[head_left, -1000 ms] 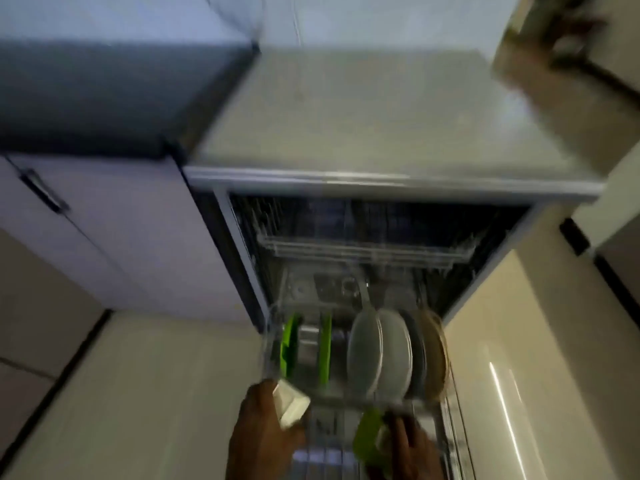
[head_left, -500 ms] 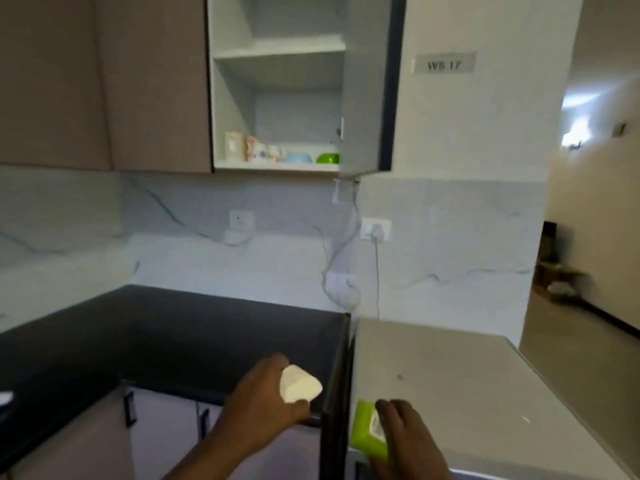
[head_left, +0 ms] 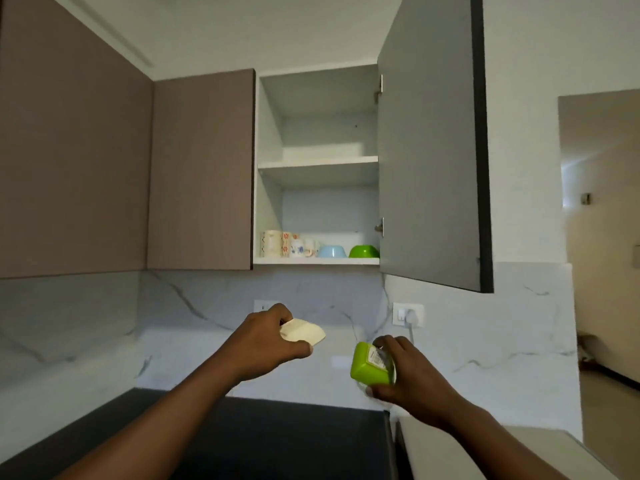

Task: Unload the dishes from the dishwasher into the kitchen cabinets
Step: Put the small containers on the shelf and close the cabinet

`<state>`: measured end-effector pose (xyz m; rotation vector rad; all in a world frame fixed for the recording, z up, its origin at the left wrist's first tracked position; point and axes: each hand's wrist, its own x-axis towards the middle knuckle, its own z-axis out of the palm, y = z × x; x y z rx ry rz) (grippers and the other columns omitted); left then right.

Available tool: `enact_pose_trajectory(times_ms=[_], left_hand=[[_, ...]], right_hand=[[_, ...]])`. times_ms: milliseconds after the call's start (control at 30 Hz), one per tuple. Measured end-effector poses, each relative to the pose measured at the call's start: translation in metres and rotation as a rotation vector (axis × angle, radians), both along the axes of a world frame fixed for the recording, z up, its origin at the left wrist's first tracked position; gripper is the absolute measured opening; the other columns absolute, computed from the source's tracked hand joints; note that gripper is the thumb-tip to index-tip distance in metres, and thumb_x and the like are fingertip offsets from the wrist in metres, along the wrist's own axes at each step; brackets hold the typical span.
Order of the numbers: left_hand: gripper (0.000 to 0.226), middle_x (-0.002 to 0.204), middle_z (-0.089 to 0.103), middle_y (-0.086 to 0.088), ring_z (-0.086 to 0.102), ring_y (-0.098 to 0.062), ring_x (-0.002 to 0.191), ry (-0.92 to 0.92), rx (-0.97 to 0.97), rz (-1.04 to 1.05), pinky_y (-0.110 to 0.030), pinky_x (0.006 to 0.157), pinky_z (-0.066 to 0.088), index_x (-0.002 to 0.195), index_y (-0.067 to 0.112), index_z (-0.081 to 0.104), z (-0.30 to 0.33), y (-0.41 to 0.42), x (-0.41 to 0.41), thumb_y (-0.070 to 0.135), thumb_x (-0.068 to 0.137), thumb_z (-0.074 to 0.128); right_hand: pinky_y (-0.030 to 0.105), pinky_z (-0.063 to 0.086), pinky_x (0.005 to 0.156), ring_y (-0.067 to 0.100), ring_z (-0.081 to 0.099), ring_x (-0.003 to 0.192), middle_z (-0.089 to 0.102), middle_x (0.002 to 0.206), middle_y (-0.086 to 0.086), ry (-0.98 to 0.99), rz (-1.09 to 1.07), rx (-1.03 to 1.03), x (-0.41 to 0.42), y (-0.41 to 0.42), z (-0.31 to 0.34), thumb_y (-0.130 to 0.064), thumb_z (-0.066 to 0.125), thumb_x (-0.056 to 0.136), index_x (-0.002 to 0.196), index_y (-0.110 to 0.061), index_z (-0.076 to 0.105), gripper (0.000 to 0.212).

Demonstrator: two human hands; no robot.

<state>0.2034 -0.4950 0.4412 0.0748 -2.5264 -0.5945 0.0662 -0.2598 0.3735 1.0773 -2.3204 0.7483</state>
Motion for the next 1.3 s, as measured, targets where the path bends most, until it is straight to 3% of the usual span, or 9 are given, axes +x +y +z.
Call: enact_pose_trajectory(times_ms=[133, 367, 500, 733, 867, 1000, 1133, 1300], left_hand=[[0.052, 0.119, 0.055, 0.002, 0.056, -0.013, 0.095, 0.019, -0.006, -0.005, -0.024, 0.078, 0.053, 0.117, 0.028, 0.048, 0.025, -0.031, -0.031, 0.05, 0.076, 0.071], [0.053, 0.114, 0.059, 0.005, 0.058, -0.011, 0.094, 0.085, -0.003, -0.01, -0.035, 0.082, 0.056, 0.112, 0.031, 0.055, 0.068, -0.091, -0.109, 0.053, 0.068, 0.076], [0.053, 0.118, 0.057, 0.004, 0.058, -0.01, 0.091, 0.108, 0.005, -0.019, -0.03, 0.077, 0.055, 0.114, 0.03, 0.053, 0.095, -0.12, -0.159, 0.052, 0.071, 0.074], [0.047, 0.11, 0.06, 0.013, 0.062, -0.007, 0.09, 0.115, 0.036, -0.089, -0.033, 0.08, 0.057, 0.108, 0.036, 0.055, 0.113, -0.17, -0.226, 0.054, 0.069, 0.075], [0.052, 0.11, 0.06, 0.015, 0.061, -0.006, 0.093, 0.129, 0.036, -0.13, -0.036, 0.084, 0.056, 0.109, 0.04, 0.055, 0.116, -0.192, -0.251, 0.06, 0.065, 0.074], [0.046, 0.107, 0.06, 0.015, 0.06, -0.005, 0.093, 0.148, 0.033, -0.158, -0.031, 0.081, 0.055, 0.106, 0.038, 0.056, 0.113, -0.218, -0.283, 0.052, 0.068, 0.077], [0.045, 0.108, 0.061, 0.016, 0.061, -0.005, 0.093, 0.126, 0.053, -0.217, -0.035, 0.085, 0.056, 0.104, 0.039, 0.056, 0.112, -0.24, -0.313, 0.051, 0.066, 0.078], [0.047, 0.107, 0.061, 0.017, 0.059, -0.006, 0.095, 0.128, 0.042, -0.267, -0.036, 0.087, 0.054, 0.106, 0.039, 0.055, 0.119, -0.25, -0.34, 0.052, 0.067, 0.077]], right_hand=[[0.017, 0.04, 0.074, 0.012, 0.051, 0.095, 0.051, 0.112, -0.003, 0.009, -0.02, -0.116, -0.041, -0.031, 0.031, -0.049, 0.078, 0.07, 0.126, -0.026, 0.046, 0.067], [0.022, 0.046, 0.078, 0.011, 0.059, 0.095, 0.06, 0.11, -0.005, -0.036, 0.024, -0.315, -0.141, -0.092, 0.102, -0.047, 0.081, 0.067, 0.118, -0.025, 0.058, 0.06], [0.03, 0.052, 0.083, 0.015, 0.061, 0.093, 0.063, 0.111, 0.0, 0.026, 0.006, -0.202, -0.213, -0.122, 0.154, -0.069, 0.075, 0.055, 0.116, -0.025, 0.062, 0.076], [0.03, 0.047, 0.083, 0.019, 0.057, 0.1, 0.056, 0.115, -0.002, -0.119, 0.029, -0.088, -0.298, -0.173, 0.212, -0.04, 0.084, 0.067, 0.125, -0.027, 0.055, 0.066], [0.03, 0.05, 0.081, 0.018, 0.057, 0.101, 0.056, 0.114, -0.002, -0.176, 0.014, -0.03, -0.342, -0.195, 0.222, -0.038, 0.084, 0.068, 0.119, -0.026, 0.057, 0.059], [0.029, 0.048, 0.089, 0.016, 0.057, 0.104, 0.059, 0.117, -0.001, -0.217, -0.059, 0.153, -0.383, -0.222, 0.225, -0.039, 0.082, 0.07, 0.123, -0.023, 0.058, 0.06], [0.027, 0.045, 0.092, 0.01, 0.057, 0.107, 0.062, 0.121, -0.01, -0.237, -0.065, 0.309, -0.396, -0.23, 0.23, -0.047, 0.077, 0.073, 0.123, -0.033, 0.06, 0.055], [0.031, 0.046, 0.095, 0.011, 0.058, 0.108, 0.063, 0.119, -0.013, -0.245, -0.06, 0.312, -0.392, -0.23, 0.234, -0.046, 0.072, 0.079, 0.118, -0.036, 0.064, 0.041]])
